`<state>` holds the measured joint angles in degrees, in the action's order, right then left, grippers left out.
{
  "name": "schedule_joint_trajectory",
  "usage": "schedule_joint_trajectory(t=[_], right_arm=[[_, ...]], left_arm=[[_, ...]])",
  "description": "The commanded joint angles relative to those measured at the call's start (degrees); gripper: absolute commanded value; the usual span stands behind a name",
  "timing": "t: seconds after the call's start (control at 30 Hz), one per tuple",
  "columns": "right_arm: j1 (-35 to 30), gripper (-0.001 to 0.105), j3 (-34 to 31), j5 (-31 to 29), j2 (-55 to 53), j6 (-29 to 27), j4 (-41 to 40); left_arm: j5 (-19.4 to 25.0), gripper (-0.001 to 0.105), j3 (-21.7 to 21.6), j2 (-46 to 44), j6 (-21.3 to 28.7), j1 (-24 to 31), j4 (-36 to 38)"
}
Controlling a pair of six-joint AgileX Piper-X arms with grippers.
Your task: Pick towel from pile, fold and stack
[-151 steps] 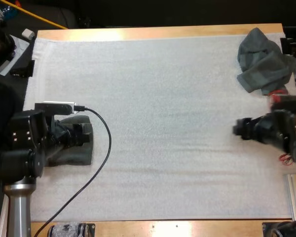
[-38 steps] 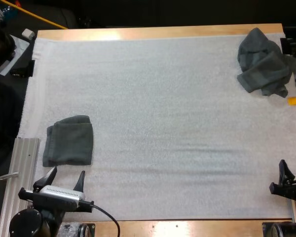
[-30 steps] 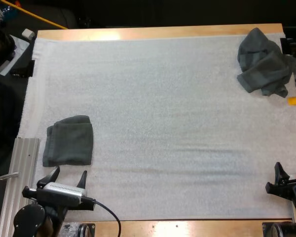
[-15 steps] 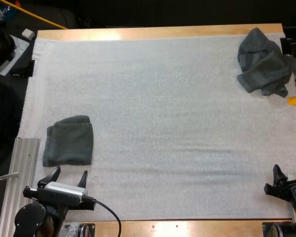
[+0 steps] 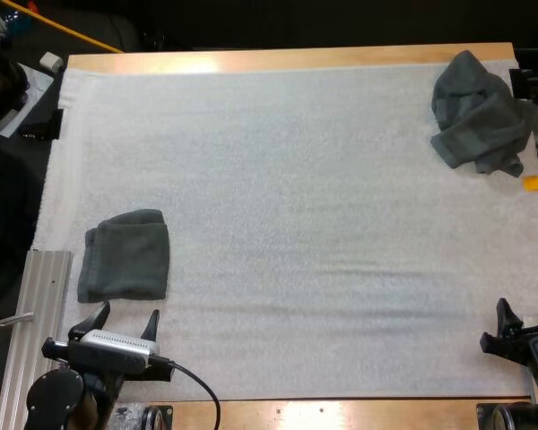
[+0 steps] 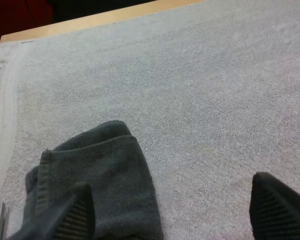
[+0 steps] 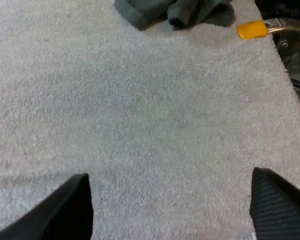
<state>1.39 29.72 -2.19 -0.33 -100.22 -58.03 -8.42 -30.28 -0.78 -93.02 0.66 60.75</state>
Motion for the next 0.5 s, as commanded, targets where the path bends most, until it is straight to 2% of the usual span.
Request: schedule_joint_trajectory(t=[0.0, 0.47], right_arm=[[-0.16, 0.064, 0.17, 0.0, -2.39, -0.33, 0.4], [-0.09, 0.064, 1.03, 0.23, -2.37, -0.35, -0.27]], left_arm=[[0.05, 0.062, -0.26, -7.91, -0.3, -0.13, -0.64], [-0.66, 0.063, -0.54, -7.31, -0.49, -0.24, -0.78]])
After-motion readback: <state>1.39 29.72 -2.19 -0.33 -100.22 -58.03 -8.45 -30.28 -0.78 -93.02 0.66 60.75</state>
